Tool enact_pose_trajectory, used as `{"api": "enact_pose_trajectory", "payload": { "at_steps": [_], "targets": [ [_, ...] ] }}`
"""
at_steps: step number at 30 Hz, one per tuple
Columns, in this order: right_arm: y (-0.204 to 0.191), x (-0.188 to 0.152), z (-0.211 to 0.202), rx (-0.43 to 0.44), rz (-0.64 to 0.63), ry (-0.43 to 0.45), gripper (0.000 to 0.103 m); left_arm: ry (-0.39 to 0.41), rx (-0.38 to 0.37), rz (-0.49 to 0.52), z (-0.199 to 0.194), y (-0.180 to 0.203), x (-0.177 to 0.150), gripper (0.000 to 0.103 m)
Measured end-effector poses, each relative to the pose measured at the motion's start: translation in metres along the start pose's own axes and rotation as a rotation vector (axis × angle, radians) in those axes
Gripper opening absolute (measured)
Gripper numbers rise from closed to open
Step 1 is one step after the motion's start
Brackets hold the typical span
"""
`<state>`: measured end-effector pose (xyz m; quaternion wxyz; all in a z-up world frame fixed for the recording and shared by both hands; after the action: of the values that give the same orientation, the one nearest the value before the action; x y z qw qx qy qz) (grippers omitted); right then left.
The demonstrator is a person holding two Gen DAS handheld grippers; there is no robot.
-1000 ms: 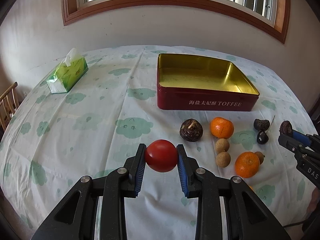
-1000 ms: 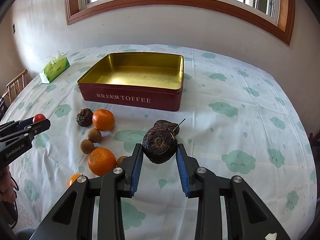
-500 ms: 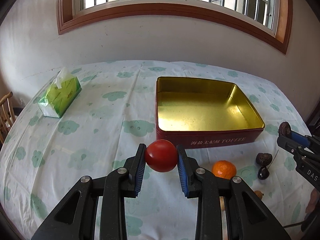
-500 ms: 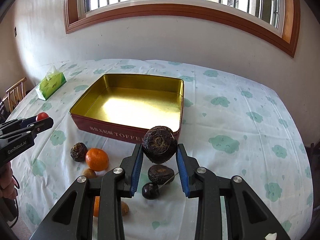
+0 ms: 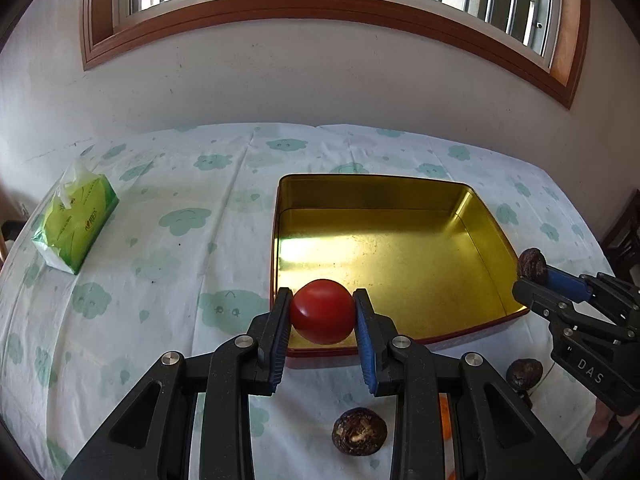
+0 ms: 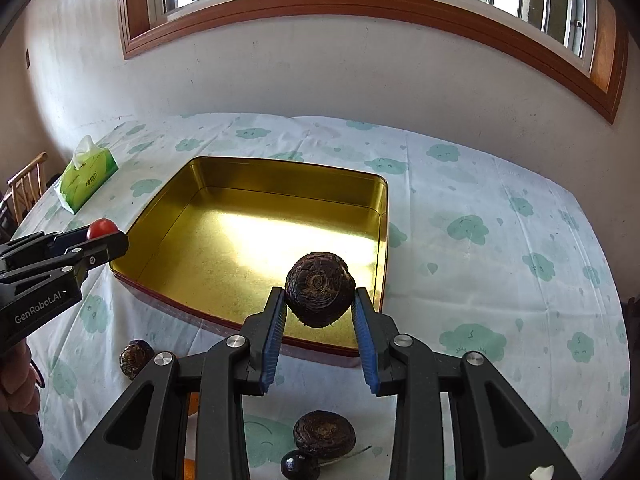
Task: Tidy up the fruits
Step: 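Carry the tomato and brown fruit over the red TOFFEE tin with both tools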
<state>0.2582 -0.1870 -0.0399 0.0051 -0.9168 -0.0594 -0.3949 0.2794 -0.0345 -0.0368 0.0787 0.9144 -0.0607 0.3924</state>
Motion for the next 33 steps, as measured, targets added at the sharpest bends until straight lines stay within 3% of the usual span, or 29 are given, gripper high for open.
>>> {"api": "enact_pose_trajectory", "payload": {
  "at_steps": [16, 33],
  "targets": [
    [0.003, -0.011, 0.045, 0.017, 0.015, -0.089, 0.031, -0.104, 0.008, 0.035, 0.053, 0.011, -0.013, 0.031],
    [0.002, -0.018, 0.043, 0.014, 0.02, -0.101, 0.031, -0.103, 0.045, 0.044, 0.047, 0.008, -0.024, 0.031]
  ]
}}
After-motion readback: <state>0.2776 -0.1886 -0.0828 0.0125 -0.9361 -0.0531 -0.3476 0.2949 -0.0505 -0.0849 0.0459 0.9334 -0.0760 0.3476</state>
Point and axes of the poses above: each gripper's, at about its wrist camera, not at the fingertips, and z roughly the way its jaws point, y to its right, x to its top, the point moved 9 cm from there along z, roughly the way its jaws point, and after that the axes turned 5 degrees about y, right-handed, at the moved point
